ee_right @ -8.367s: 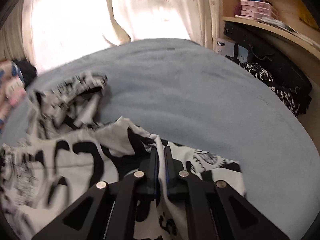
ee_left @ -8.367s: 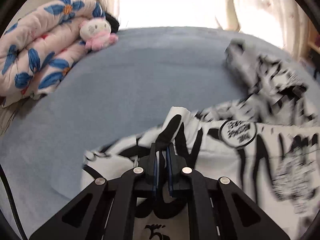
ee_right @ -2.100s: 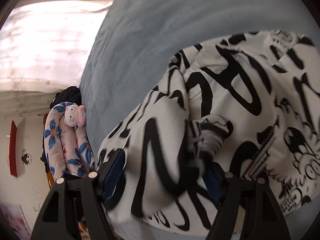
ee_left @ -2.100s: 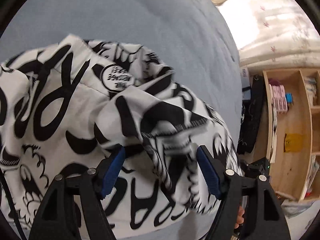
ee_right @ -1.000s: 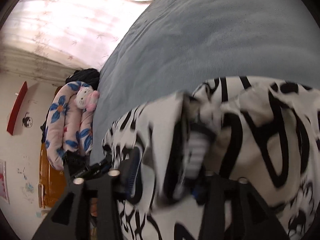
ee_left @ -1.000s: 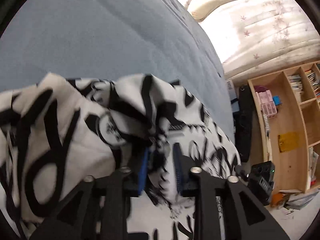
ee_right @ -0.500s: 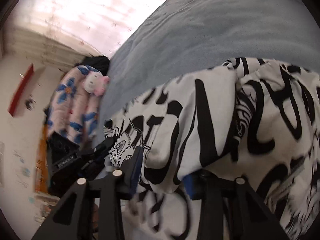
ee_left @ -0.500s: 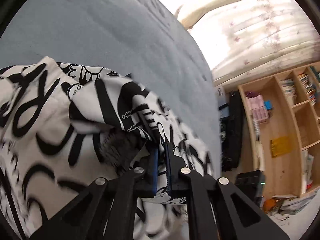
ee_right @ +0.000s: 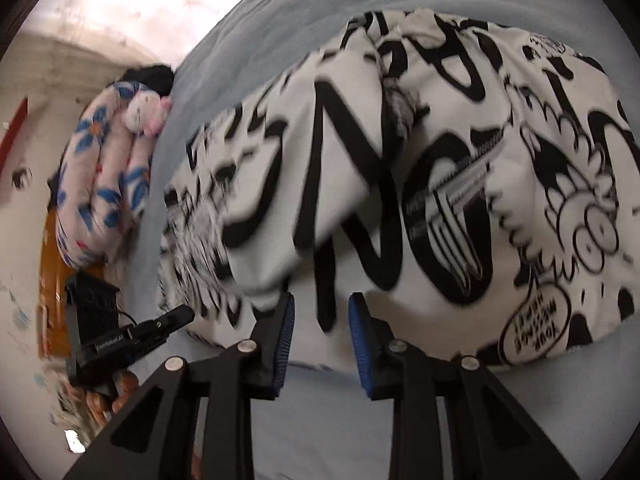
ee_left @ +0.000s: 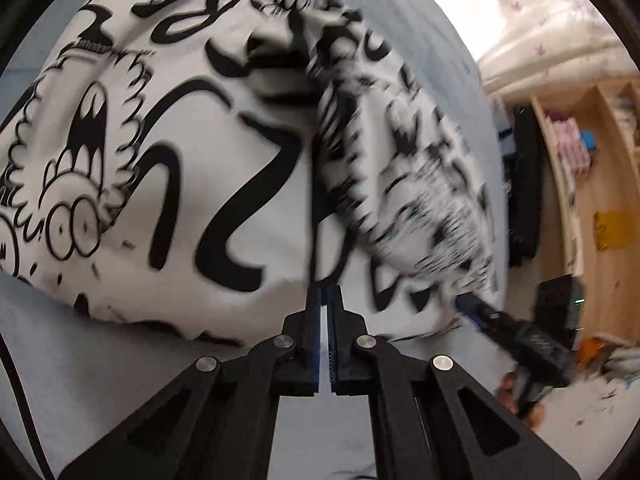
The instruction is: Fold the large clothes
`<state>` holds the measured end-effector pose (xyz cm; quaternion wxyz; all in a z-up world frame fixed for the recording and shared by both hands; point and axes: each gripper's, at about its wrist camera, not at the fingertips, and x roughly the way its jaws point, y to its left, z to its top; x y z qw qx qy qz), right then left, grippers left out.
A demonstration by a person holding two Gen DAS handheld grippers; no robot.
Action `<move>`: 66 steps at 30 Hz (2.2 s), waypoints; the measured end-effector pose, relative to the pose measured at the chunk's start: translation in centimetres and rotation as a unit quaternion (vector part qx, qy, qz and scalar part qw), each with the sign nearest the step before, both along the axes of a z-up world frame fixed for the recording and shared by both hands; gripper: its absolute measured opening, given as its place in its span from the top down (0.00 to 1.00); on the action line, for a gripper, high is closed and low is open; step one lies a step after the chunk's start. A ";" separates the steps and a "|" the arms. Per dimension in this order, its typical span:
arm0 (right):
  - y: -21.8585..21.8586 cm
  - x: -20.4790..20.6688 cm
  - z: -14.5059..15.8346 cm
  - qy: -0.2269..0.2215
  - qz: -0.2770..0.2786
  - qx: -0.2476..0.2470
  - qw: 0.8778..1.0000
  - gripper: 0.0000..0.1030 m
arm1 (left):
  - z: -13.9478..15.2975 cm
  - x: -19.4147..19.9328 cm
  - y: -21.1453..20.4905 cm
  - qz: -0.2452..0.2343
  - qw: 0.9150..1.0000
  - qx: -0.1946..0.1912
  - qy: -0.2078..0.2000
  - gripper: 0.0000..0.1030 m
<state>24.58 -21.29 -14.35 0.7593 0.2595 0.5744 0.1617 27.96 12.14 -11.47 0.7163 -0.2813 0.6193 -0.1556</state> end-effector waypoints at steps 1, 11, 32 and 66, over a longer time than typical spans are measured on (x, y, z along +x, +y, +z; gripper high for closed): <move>0.4 -0.5 0.4 -0.016 0.005 -0.015 1.000 0.73 | -0.1 -0.2 -0.1 -0.008 1.000 0.017 -0.008 0.99; 5.2 -1.1 3.5 -0.102 0.057 -0.086 0.989 0.52 | 2.7 1.9 0.3 -0.034 0.974 0.178 -0.133 0.73; 8.3 2.4 0.2 -0.138 -0.007 0.085 0.987 0.94 | -1.1 13.9 -2.1 -0.091 0.940 0.243 -0.223 0.72; 6.2 0.9 6.0 -0.181 0.030 -0.090 0.979 0.74 | 9.1 11.2 0.9 -0.048 0.916 0.239 -0.318 0.59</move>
